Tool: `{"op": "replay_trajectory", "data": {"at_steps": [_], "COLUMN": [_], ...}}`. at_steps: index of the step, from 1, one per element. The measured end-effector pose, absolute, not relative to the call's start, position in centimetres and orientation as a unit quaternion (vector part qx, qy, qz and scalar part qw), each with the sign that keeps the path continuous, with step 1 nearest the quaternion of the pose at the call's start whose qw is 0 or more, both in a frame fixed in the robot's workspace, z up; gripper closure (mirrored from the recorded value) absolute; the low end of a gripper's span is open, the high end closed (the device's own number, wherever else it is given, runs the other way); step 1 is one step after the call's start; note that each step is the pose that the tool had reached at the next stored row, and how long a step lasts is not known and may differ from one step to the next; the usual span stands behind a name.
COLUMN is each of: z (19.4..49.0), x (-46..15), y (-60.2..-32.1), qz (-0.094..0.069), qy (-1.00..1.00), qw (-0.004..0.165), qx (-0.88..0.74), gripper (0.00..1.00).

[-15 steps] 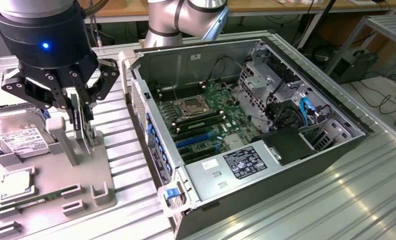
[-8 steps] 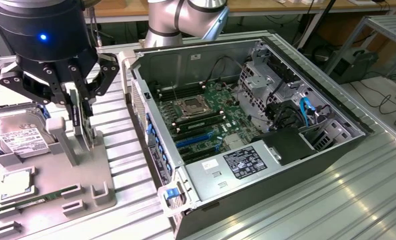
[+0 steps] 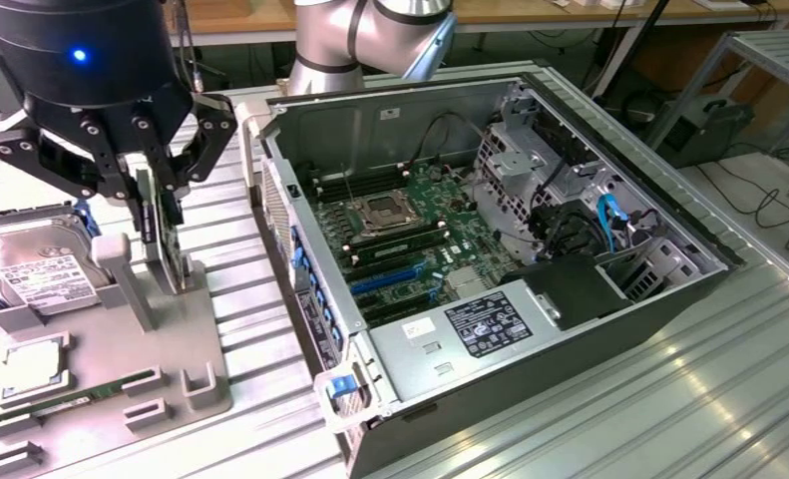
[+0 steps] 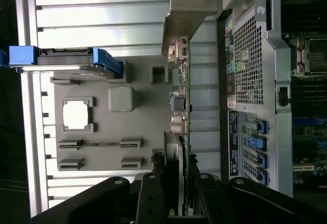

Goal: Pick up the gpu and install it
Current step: 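Pick up the gpu and move the gpu toward the slot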

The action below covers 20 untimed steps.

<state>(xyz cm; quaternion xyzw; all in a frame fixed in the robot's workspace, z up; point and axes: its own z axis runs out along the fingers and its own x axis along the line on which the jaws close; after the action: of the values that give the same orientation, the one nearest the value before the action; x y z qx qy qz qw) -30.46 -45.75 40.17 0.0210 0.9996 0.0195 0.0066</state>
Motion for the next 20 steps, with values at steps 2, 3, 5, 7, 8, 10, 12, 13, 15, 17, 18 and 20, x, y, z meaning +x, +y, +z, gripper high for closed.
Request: {"op": "replay_trajectory", "data": {"at_steps": [2, 3, 5, 7, 8, 10, 12, 13, 15, 17, 18, 20], "z": [40.4, 40.6, 41.0, 41.5, 41.8, 42.5, 43.1, 43.4, 43.9, 44.0, 44.0, 44.0], "x": [-30.5, -30.5, -30.4, -30.4, -30.4, -30.4, -30.4, -30.4, -30.4, -30.4, -30.4, -30.4], "y": [-45.7, -45.7, -45.7, -45.7, -45.7, -45.7, -45.8, -45.8, -45.7, -45.8, -45.8, -45.7], "qz": [0.019, 0.019, 0.019, 0.019, 0.019, 0.018, 0.017, 0.017, 0.017, 0.017, 0.016, 0.016], "qy": [1.000, 1.000, 1.000, 1.000, 1.000, 1.000, 1.000, 1.000, 1.000, 1.000, 1.000, 1.000], "qw": [0.007, 0.007, 0.007, 0.007, 0.007, 0.007, 0.007, 0.007, 0.007, 0.007, 0.007, 0.007], "qx": [0.021, 0.021, 0.021, 0.021, 0.021, 0.021, 0.021, 0.021, 0.021, 0.021, 0.021, 0.021], "gripper": [0.73, 0.73, 0.73, 0.73, 0.73, 0.73, 0.73, 0.73, 0.73, 0.73, 0.73, 0.73]}}
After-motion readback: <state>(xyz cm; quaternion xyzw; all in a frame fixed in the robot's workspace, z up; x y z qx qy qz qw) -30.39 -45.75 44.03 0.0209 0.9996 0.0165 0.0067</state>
